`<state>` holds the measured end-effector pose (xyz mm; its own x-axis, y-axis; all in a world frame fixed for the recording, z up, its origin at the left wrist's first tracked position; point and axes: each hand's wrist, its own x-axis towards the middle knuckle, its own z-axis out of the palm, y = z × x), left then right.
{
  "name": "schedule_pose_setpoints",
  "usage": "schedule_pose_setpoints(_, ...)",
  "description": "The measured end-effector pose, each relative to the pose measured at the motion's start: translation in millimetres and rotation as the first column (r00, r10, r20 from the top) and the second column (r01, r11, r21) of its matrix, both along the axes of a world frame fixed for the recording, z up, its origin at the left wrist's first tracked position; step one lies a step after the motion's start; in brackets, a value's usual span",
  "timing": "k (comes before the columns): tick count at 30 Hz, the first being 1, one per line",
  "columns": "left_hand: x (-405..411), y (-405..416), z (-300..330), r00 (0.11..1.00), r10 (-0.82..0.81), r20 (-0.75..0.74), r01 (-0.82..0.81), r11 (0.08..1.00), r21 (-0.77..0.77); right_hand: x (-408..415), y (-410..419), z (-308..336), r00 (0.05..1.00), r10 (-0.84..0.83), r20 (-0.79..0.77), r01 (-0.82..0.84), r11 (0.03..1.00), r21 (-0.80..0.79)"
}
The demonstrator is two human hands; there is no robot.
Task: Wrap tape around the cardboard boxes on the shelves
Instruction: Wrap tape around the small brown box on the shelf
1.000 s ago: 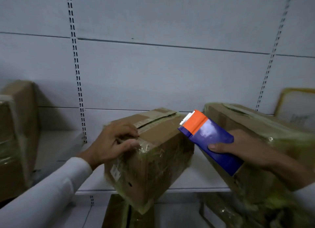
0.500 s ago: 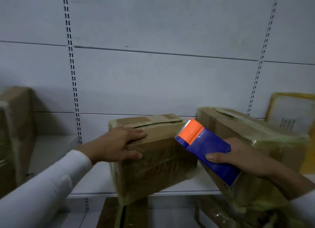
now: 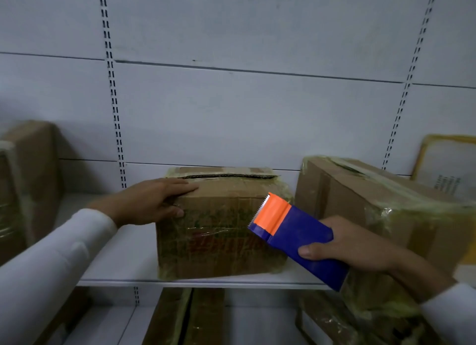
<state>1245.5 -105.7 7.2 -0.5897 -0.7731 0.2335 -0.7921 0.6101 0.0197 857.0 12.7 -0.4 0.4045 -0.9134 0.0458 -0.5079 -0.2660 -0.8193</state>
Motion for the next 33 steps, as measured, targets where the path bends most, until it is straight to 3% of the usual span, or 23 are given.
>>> schedule_pose_setpoints(7, -1, 8, 1, 0.996, 0.071, 0.049, -0.065, 0.991, -0.118, 7, -2, -1, 0.999, 0.046, -0.007, -0.046, 0.999, 0.02)
schedule_pose_setpoints(9, -18, 25, 2, 0.995, -0.013, -0.098, -0.005, 0.984, -0.181, 10, -2, 1, 0.998, 0.052, -0.036, -0.052, 0.999, 0.002)
schedule_pose_setpoints(12, -49, 50, -1, 0.914, -0.151, -0.376, 0.077, 0.976, -0.205, 16, -3, 5, 0.995, 0.052, -0.083, -0.056, 0.998, -0.038)
schedule_pose_setpoints(16, -75, 62, -8, 0.836, -0.182, -0.517, 0.194, 0.981, -0.032, 24, -3, 8, 0.991, 0.083, -0.107, -0.089, 0.995, -0.055)
schedule_pose_setpoints(20, -82, 64, -11, 0.782, -0.161, -0.602, 0.334, 0.924, 0.187, 32, -1, 13, 0.984, 0.125, -0.128, -0.132, 0.99, -0.044)
schedule_pose_setpoints(26, -83, 70, -13, 0.665, -0.059, -0.745, 0.395, 0.874, 0.284, 41, -2, 17, 0.973, 0.132, -0.19, -0.146, 0.988, -0.057)
schedule_pose_setpoints(30, -77, 66, -16, 0.674, -0.02, -0.739, 0.363, 0.88, 0.307, 47, -2, 20, 0.965, 0.14, -0.223, -0.155, 0.987, -0.05)
schedule_pose_setpoints(33, -72, 61, -16, 0.632, 0.021, -0.775, 0.335, 0.894, 0.297, 52, -5, 26, 0.956, 0.164, -0.242, -0.174, 0.984, -0.021)
